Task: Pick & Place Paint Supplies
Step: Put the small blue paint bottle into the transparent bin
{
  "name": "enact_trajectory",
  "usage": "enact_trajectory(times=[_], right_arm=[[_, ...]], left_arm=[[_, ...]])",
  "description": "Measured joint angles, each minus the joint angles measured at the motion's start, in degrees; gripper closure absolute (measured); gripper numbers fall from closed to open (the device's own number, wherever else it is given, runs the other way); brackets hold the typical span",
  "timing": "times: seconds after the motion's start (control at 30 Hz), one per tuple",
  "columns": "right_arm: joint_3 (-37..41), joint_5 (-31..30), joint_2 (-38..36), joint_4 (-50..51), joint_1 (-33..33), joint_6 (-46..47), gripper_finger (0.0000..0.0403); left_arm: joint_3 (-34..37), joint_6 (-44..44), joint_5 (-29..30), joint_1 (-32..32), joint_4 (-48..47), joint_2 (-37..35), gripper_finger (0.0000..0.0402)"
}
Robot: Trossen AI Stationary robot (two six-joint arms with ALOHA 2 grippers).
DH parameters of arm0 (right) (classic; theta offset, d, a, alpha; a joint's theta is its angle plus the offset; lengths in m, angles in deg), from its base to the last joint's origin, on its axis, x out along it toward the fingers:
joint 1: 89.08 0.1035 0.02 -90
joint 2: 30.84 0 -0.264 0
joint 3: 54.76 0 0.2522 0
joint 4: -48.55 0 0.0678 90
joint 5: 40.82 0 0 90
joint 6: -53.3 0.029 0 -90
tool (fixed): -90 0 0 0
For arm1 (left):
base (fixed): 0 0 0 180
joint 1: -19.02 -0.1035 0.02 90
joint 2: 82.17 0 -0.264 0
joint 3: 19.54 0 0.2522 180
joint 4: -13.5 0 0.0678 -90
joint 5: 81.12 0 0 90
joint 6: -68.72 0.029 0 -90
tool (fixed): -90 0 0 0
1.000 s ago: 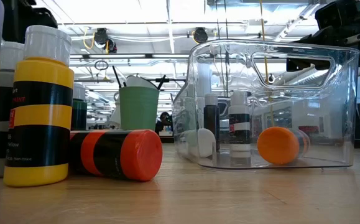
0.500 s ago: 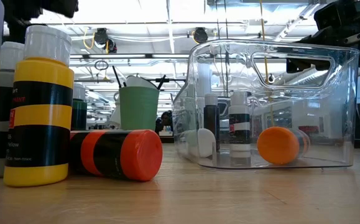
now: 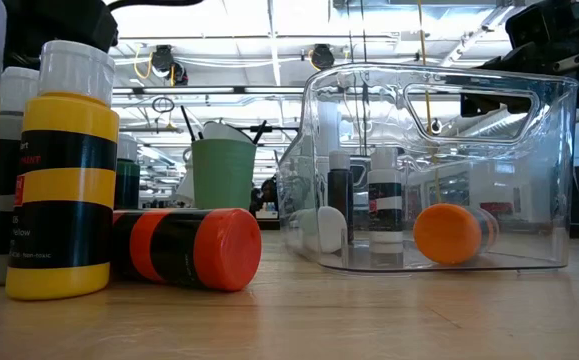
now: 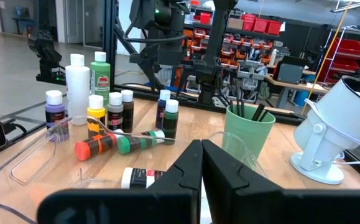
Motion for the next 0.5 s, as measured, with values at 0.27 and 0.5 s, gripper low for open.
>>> enact_trajectory(times=[0.27,0.5], right_arm=[[0.0,0.0,0.0,0.0,0.0,0.1,0.0399],[0.0,0.0,0.0,0.0,0.0,0.1,0.0399]], left_arm=[[0.0,1.3,2.7,0.0,0.0,0.0,0.0136],[0.0,1.0,2.5,-0.6,-0.5,0.0,0.0163]])
